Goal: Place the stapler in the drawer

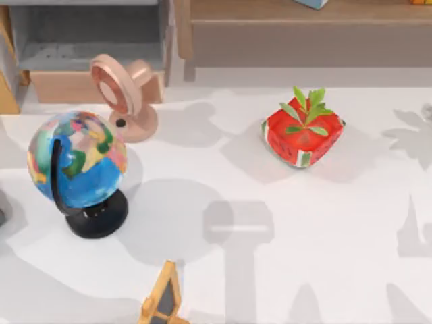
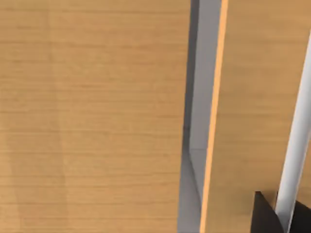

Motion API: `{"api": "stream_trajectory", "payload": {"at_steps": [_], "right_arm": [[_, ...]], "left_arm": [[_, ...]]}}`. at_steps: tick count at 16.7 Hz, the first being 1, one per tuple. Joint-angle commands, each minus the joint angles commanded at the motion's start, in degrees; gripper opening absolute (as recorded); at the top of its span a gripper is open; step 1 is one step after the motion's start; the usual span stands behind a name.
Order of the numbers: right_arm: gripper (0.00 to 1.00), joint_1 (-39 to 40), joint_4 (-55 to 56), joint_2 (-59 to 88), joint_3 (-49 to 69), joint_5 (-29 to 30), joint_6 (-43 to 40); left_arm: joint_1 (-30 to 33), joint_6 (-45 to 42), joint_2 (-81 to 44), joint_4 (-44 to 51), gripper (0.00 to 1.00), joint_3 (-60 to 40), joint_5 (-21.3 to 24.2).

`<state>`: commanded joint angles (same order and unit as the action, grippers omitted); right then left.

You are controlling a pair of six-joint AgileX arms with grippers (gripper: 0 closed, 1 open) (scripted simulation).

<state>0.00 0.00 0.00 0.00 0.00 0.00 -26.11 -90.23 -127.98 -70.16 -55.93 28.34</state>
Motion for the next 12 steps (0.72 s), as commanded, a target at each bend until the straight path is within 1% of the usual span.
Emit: {"api": "stream_trajectory", "payload": {"at_steps": [5, 7, 12], "right_arm": [[1.00, 0.0, 0.0, 0.0, 0.0, 0.0, 0.0], [1.00, 0.0, 0.0, 0.0, 0.0, 0.0, 0.0], [1.00, 0.0, 0.0, 0.0, 0.0, 0.0, 0.0]], "left_arm": [[0.0, -0.1, -0.6, 0.8, 0.00, -0.7, -0.5], [0.9, 0.0, -2.4, 2.8, 0.00, -3.7, -1.2], [2.8, 0.2, -6.3, 7.6, 0.00, -14.8, -3.2]]}}
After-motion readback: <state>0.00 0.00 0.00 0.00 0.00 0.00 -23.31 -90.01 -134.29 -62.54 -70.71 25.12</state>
